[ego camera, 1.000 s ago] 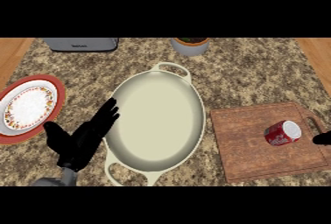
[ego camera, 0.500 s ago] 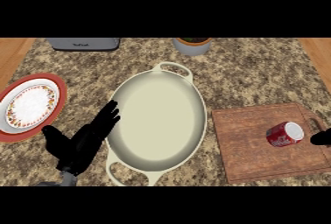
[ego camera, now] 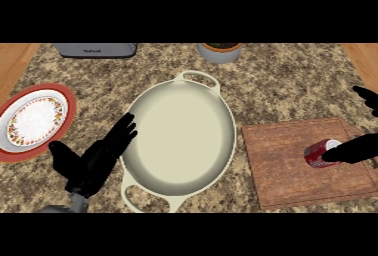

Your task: Pick the can from the cutting board and place it in the pot

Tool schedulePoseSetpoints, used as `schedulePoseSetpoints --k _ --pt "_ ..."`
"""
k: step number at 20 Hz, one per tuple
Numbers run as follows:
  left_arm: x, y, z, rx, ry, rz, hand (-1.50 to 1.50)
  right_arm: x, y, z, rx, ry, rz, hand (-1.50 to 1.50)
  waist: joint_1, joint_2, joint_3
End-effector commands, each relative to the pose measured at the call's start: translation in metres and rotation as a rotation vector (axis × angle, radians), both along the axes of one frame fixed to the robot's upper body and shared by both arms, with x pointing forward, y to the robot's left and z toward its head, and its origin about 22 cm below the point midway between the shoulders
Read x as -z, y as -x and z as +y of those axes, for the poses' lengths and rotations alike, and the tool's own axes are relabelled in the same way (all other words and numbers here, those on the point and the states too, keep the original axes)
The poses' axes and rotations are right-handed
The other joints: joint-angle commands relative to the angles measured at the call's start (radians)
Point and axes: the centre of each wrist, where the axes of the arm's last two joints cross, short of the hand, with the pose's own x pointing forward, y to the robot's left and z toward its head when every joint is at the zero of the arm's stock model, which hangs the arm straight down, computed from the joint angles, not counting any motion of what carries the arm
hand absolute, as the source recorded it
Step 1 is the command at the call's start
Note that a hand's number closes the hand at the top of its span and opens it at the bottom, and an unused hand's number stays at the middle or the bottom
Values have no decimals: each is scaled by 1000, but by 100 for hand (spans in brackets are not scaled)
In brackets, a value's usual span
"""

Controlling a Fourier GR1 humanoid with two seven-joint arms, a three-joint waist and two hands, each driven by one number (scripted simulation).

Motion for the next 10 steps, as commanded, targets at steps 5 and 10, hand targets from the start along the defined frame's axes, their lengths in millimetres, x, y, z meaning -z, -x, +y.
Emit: schedulePoseSetpoints --k 5,10 --pt "-7 1 -10 10 -13 4 0 31 -8 -7 76 157 142 -150 2 0 0" --pt "1 6 0 -3 -4 2 0 43 14 -12 78 181 159 -150 -6 -1 0"
